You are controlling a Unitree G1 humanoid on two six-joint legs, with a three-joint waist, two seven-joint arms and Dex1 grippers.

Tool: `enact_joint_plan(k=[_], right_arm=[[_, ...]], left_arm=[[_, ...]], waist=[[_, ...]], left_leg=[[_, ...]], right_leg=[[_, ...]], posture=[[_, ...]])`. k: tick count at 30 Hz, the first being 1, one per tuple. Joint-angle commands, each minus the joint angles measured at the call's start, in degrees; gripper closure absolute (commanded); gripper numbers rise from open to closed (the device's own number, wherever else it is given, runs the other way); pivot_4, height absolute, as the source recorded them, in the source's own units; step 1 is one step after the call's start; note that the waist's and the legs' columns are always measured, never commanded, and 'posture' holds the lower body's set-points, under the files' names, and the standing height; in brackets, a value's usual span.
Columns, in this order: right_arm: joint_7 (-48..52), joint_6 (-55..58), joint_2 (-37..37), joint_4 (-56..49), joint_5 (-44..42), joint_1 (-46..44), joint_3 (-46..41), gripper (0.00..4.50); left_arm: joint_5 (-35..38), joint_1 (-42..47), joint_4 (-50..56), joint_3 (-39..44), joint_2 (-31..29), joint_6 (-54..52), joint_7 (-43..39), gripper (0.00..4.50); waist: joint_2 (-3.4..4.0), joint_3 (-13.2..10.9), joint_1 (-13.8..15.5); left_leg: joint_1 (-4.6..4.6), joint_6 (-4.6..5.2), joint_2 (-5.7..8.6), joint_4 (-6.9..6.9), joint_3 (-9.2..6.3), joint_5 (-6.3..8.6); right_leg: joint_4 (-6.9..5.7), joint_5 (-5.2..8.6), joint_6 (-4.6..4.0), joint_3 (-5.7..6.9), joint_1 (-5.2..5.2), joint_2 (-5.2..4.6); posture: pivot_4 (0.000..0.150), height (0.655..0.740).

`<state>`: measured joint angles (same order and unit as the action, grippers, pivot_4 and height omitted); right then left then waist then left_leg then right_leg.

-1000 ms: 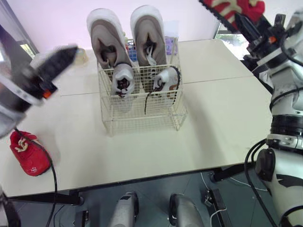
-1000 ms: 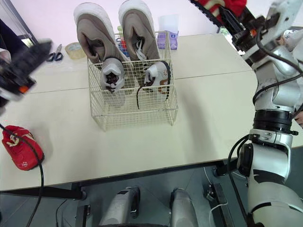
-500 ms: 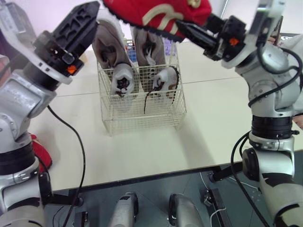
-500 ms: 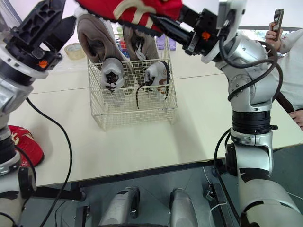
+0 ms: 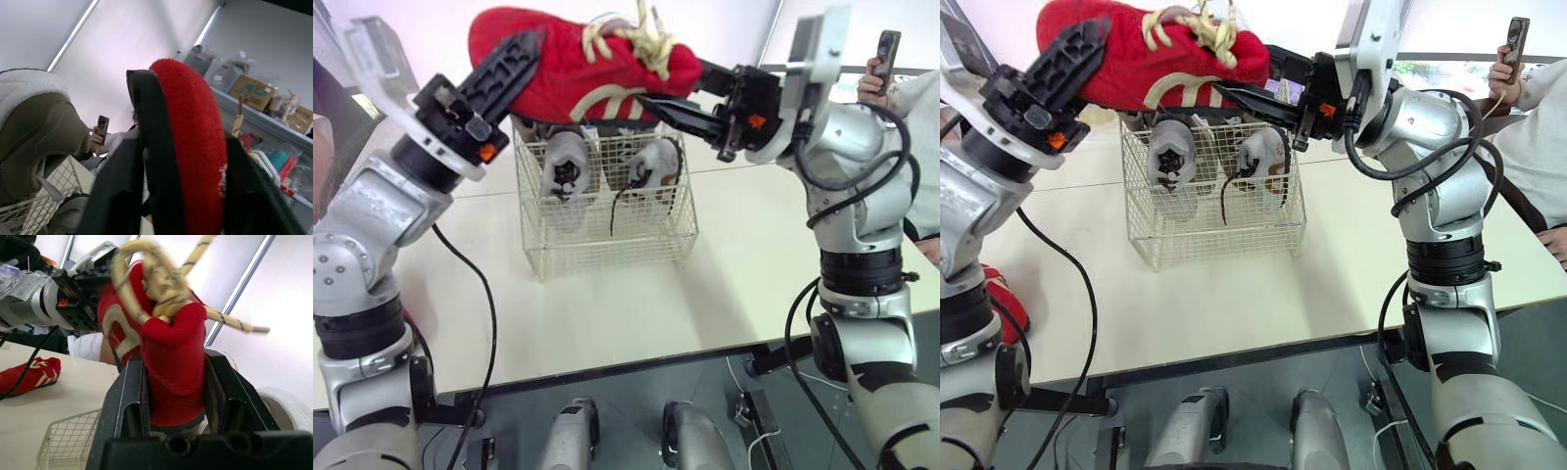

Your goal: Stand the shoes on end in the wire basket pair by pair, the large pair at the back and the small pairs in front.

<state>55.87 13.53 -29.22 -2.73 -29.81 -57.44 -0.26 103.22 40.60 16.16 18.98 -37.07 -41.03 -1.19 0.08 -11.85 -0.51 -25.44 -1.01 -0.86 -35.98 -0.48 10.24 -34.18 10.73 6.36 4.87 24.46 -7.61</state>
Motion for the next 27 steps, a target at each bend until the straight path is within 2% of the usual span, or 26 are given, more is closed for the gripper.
enact_joint_plan(k=[1, 2, 5, 6, 9, 12, 16, 20, 27], right_arm=[[-1.39, 1.08, 0.48, -1.63, -1.18, -0.15, -1.78, 3.14], [-2.07, 2.46, 0.71, -1.77, -2.18, 0.33, -2.38, 3.14], [-7.37, 10.15, 2.92, -2.87, -10.37, 4.01, -7.33, 2.17], [-10.50, 12.76, 4.70, -3.62, -14.26, 5.22, -9.41, 1.77], [-23.25, 18.12, 13.24, -6.48, -27.39, 8.24, -14.84, 0.14], [-32.89, 20.40, 22.33, -9.68, -37.37, 11.19, -15.69, 0.06], [-39.79, 20.31, 31.77, -12.11, -41.05, 11.90, -12.43, 0.06], [-40.14, 17.86, 37.90, -9.16, -37.97, 9.34, -8.27, 0.06], [-37.12, 11.62, 39.14, -2.43, -31.96, 3.27, -7.65, 0.06]], left_arm=[[1.49, -0.24, 2.47, 1.78, 0.33, 1.12, 0.20, 4.23], [1.76, -0.32, 2.50, 2.21, 0.64, 1.73, 0.75, 4.23], [2.21, 0.16, 2.93, 4.87, 3.36, 5.94, 2.96, 4.23], [2.03, 0.41, 3.21, 5.63, 4.63, 7.60, 3.75, 4.23], [0.06, 1.07, 4.60, 6.66, 8.84, 12.29, 5.14, 4.23], [-3.34, 1.77, 5.89, 5.71, 13.30, 16.22, 5.40, 4.23], [-8.07, 2.98, 5.96, 3.42, 19.12, 19.79, 4.06, 4.23], [-13.26, 2.61, 5.00, 0.25, 23.79, 21.06, 1.92, 4.23], [-17.53, -1.83, 7.56, -4.23, 26.77, 19.50, 0.90, 4.23]], waist=[[0.00, 0.00, 0.01], [-0.01, 0.00, 0.04], [-0.07, 0.01, 0.29], [-0.09, 0.02, 0.40], [-0.10, 0.02, 0.70], [-0.09, 0.03, 1.11], [-0.09, 0.03, 1.15], [-0.10, 0.03, 1.21], [-0.11, 0.03, 1.12]], left_leg=[[0.00, 0.00, 0.00, 0.00, 0.00, 0.00], [0.00, 0.00, 0.00, 0.00, 0.00, 0.00], [0.00, 0.00, 0.00, 0.01, 0.00, 0.00], [0.00, 0.00, 0.00, 0.00, -0.01, 0.00], [0.00, 0.00, 0.00, 0.00, 0.01, 0.00], [0.04, 0.00, -0.07, 0.04, 0.01, 0.00], [0.02, 0.01, -0.11, 0.00, 0.00, 0.00], [-0.04, 0.01, -0.10, -0.06, 0.00, 0.00], [-0.08, 0.00, -0.11, 0.01, -0.01, 0.00]], right_leg=[[0.00, 0.00, 0.00, 0.00, 0.00, 0.00], [0.00, 0.00, 0.00, 0.00, 0.00, 0.00], [0.01, -0.07, -0.11, 0.00, -0.01, 0.00], [0.00, -0.14, -0.23, -0.01, -0.02, 0.00], [0.04, -0.20, -0.29, -0.01, -0.01, 0.00], [0.02, -0.22, -0.32, -0.02, -0.02, 0.07], [0.04, -0.24, -0.35, -0.04, -0.01, 0.17], [0.14, -0.23, -0.33, -0.04, -0.03, 0.18], [0.20, -0.22, -0.32, -0.04, 0.00, 0.20]], posture=[[0.150, 0.7400], [0.150, 0.7400], [0.150, 0.7400], [0.150, 0.7400], [0.150, 0.7400], [0.150, 0.7400], [0.150, 0.7400], [0.150, 0.7400], [0.150, 0.7400]])
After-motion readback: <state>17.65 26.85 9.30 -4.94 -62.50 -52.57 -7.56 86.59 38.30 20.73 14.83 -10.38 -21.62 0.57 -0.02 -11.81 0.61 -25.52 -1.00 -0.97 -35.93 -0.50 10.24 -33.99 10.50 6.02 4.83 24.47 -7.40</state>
